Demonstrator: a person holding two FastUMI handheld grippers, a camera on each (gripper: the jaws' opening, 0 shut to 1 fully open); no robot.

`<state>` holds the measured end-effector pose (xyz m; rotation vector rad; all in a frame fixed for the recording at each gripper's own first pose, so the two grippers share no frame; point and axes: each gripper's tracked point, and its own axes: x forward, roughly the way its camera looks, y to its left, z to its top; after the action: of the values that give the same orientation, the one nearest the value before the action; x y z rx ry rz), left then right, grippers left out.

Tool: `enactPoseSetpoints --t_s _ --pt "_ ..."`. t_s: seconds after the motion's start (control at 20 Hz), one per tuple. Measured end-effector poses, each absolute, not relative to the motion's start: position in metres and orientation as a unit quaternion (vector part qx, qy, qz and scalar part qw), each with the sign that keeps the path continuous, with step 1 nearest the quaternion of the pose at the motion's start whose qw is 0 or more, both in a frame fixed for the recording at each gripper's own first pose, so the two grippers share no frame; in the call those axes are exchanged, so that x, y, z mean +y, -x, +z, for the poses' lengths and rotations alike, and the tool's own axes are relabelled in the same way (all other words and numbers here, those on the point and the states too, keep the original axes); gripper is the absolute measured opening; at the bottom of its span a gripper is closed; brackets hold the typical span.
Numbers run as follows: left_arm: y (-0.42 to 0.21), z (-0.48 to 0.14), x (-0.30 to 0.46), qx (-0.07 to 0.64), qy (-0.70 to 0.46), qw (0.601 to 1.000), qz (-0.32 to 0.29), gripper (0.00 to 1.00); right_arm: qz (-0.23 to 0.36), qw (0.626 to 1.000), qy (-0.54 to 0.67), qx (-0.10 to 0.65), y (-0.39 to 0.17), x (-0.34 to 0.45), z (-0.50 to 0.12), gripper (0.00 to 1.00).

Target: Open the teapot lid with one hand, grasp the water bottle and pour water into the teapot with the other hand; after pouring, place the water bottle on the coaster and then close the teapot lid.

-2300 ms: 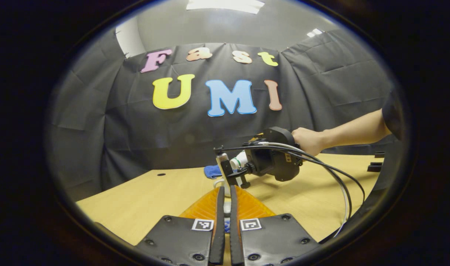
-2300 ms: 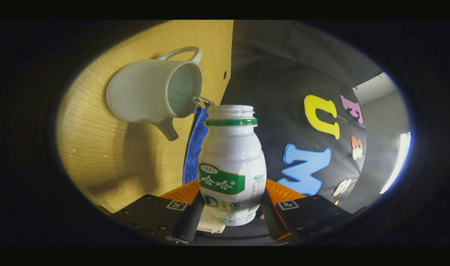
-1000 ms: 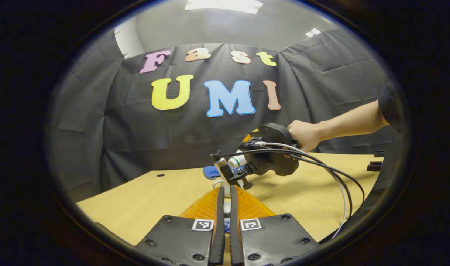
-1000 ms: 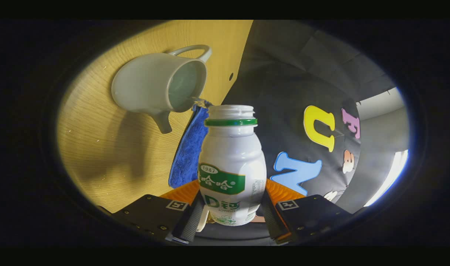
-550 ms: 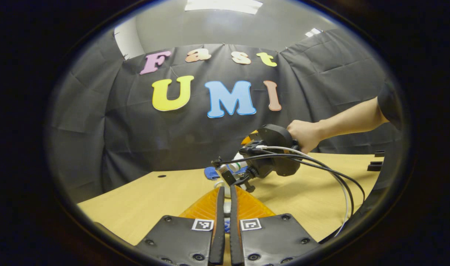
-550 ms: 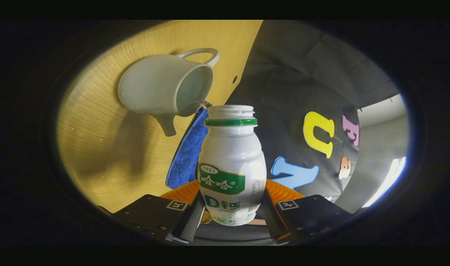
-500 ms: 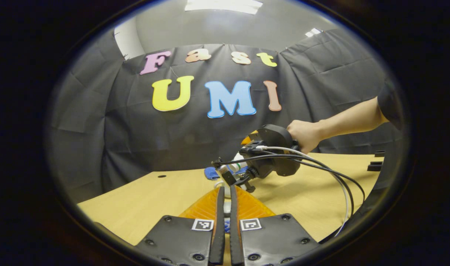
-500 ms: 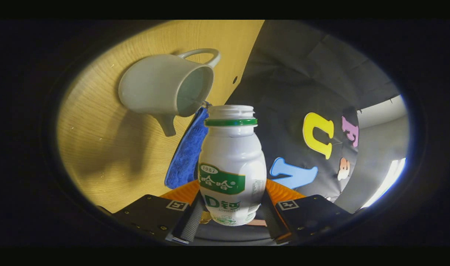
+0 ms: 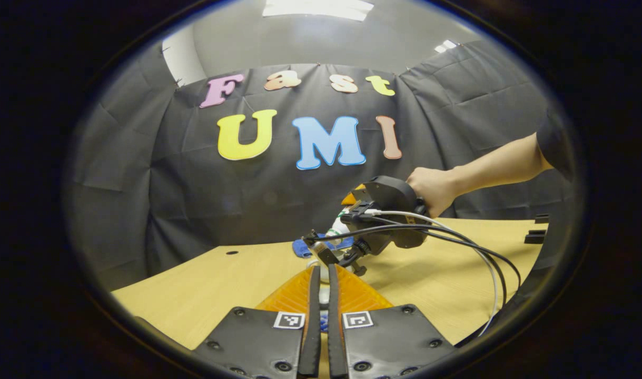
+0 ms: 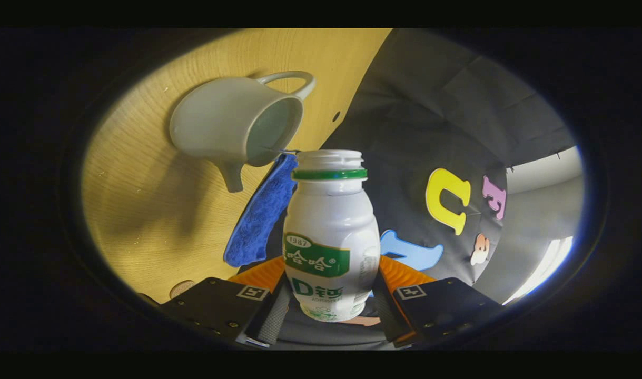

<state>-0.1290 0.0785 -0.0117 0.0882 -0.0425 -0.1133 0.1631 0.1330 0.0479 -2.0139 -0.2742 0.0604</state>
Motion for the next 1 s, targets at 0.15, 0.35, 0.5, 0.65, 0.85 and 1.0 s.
enactPoseSetpoints --t_s 0.15,0.35,0.5,0.65,0.85,1.0 --pt "0.1291 -0.0122 0.0782 -0.022 -0.045 0.997 -0.056 0.12 0.021 0.520 0.845 -0.120 -0.1639 0.1342 0.0514 0.73" --pt "0.1300 -0.0119 0.0772 -0.023 -0.047 0.997 -0.056 0.12 0.020 0.518 0.846 -0.123 -0.1643 0.1354 0.0528 0.73" --pt "0.1284 -0.0122 0.0770 -0.022 -0.047 0.997 -0.056 0.12 0.019 0.515 0.848 -0.125 -0.1646 0.1353 0.0547 0.72" --pt "0.1287 -0.0126 0.0760 -0.022 -0.047 0.997 -0.057 0.12 0.017 0.514 0.848 -0.127 -0.1659 0.1352 0.0565 0.73" --pt "0.1296 -0.0123 0.0757 -0.023 -0.049 0.997 -0.057 0.12 0.022 0.516 0.847 -0.127 -0.1638 0.1378 0.0520 0.72" --pt "0.1282 -0.0112 0.0767 -0.023 -0.049 0.997 -0.057 0.12 0.027 0.520 0.845 -0.124 -0.1651 0.1371 0.0511 0.72"
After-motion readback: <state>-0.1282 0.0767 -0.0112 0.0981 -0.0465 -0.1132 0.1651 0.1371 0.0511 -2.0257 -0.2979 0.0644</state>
